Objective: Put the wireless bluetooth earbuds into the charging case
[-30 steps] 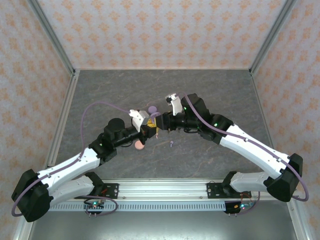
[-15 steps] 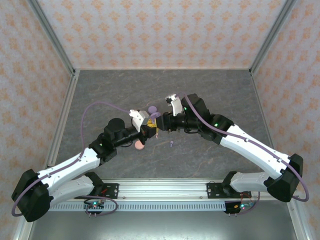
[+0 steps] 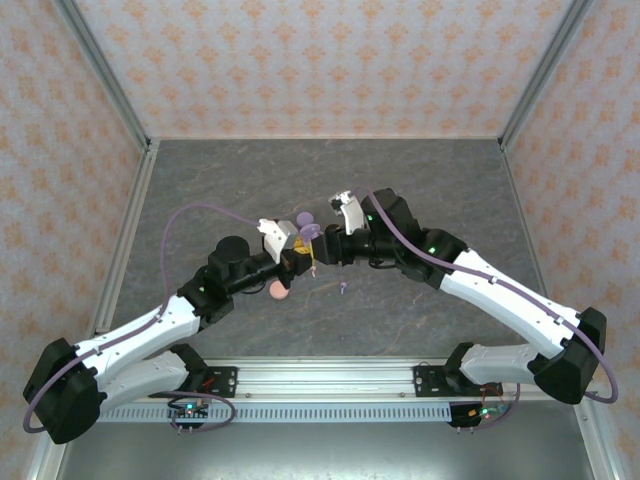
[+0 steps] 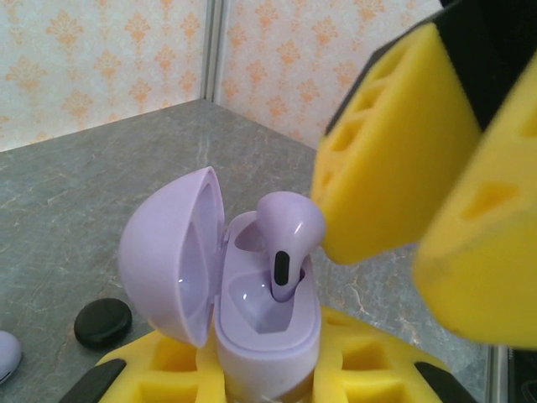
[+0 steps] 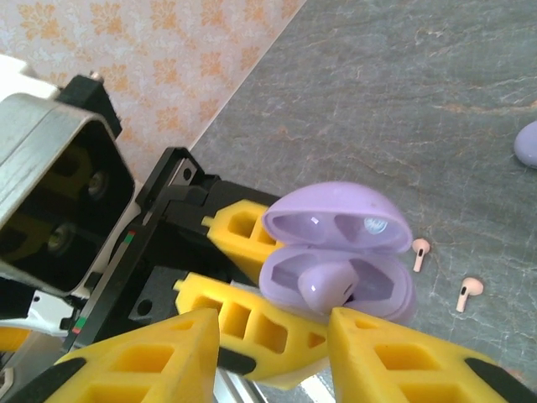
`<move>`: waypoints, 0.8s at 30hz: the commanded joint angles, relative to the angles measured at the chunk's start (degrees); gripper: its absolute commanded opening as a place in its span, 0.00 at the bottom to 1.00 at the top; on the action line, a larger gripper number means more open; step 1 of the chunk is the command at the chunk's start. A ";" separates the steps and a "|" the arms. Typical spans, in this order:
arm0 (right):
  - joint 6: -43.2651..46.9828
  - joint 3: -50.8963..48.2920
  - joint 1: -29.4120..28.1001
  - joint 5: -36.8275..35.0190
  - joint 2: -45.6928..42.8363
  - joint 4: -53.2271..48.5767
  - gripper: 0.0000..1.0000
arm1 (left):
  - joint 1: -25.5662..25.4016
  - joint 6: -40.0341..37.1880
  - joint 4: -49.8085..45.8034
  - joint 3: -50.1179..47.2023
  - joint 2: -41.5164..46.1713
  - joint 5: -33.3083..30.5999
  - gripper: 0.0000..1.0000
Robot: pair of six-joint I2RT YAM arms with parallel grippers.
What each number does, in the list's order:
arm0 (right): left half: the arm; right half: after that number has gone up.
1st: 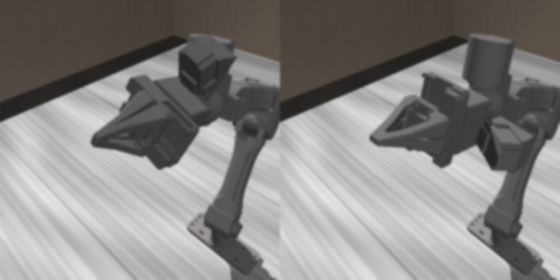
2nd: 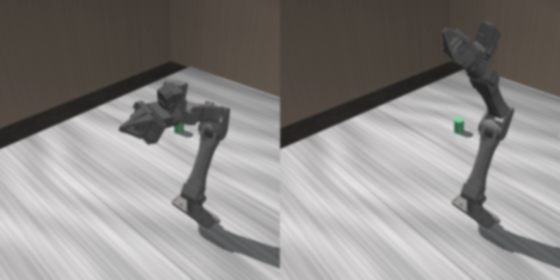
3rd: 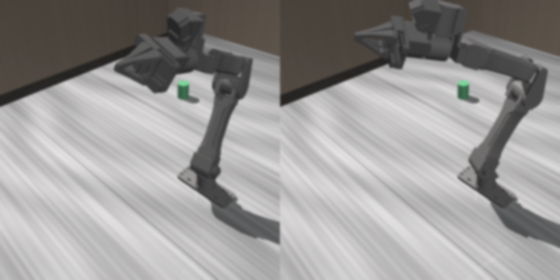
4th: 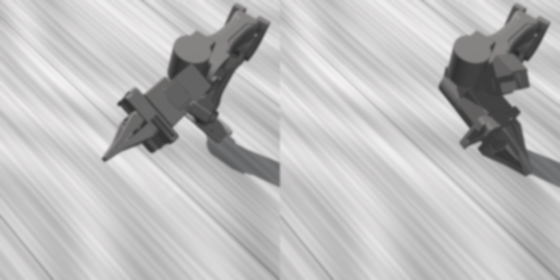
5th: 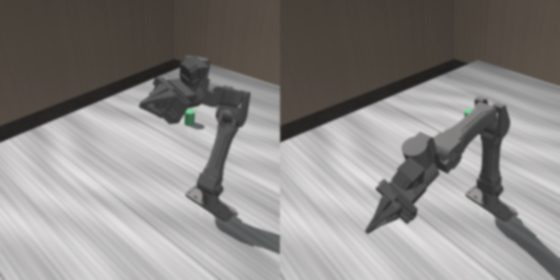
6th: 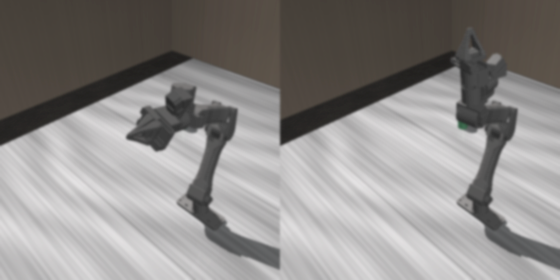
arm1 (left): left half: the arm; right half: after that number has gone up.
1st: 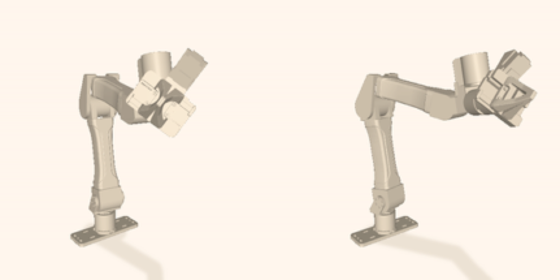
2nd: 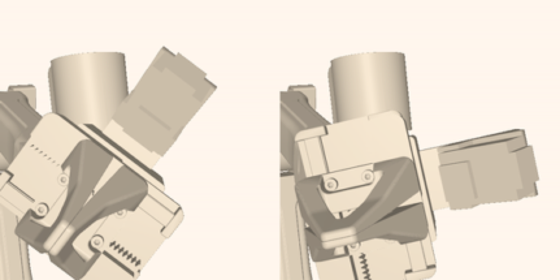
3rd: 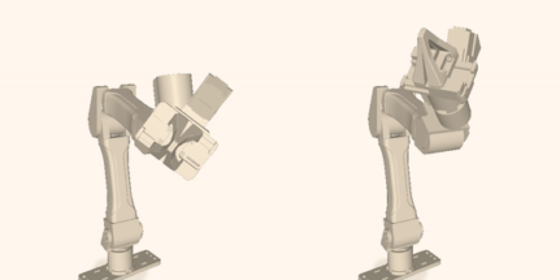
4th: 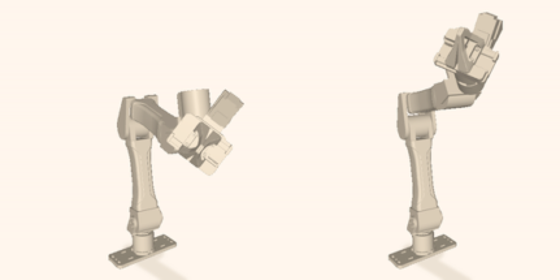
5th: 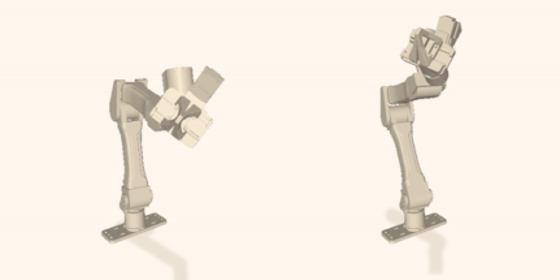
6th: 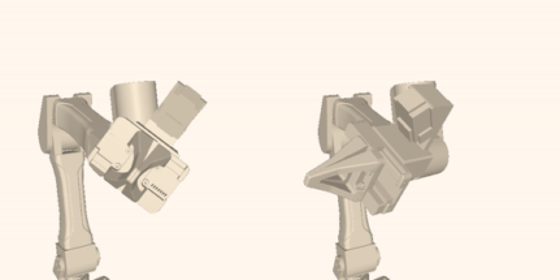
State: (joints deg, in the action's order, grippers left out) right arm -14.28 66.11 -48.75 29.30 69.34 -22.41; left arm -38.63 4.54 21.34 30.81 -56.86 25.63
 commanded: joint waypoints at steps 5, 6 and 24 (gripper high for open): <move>1.15 0.73 -1.52 4.80 -1.07 1.73 0.39 | -0.46 -0.10 2.30 1.54 -0.53 0.12 0.05; 1.14 0.76 -1.50 4.85 -1.05 1.89 0.39 | -0.48 -0.06 2.30 1.47 -0.53 0.19 0.05; 3.19 3.12 0.41 -3.54 -4.76 -3.93 0.48 | -0.48 -0.10 2.21 1.18 0.44 0.50 0.05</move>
State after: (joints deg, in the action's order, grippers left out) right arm -11.73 67.61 -48.97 28.86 64.14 -25.06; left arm -38.63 4.54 21.37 30.81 -57.43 25.30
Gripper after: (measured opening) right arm 0.470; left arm 0.181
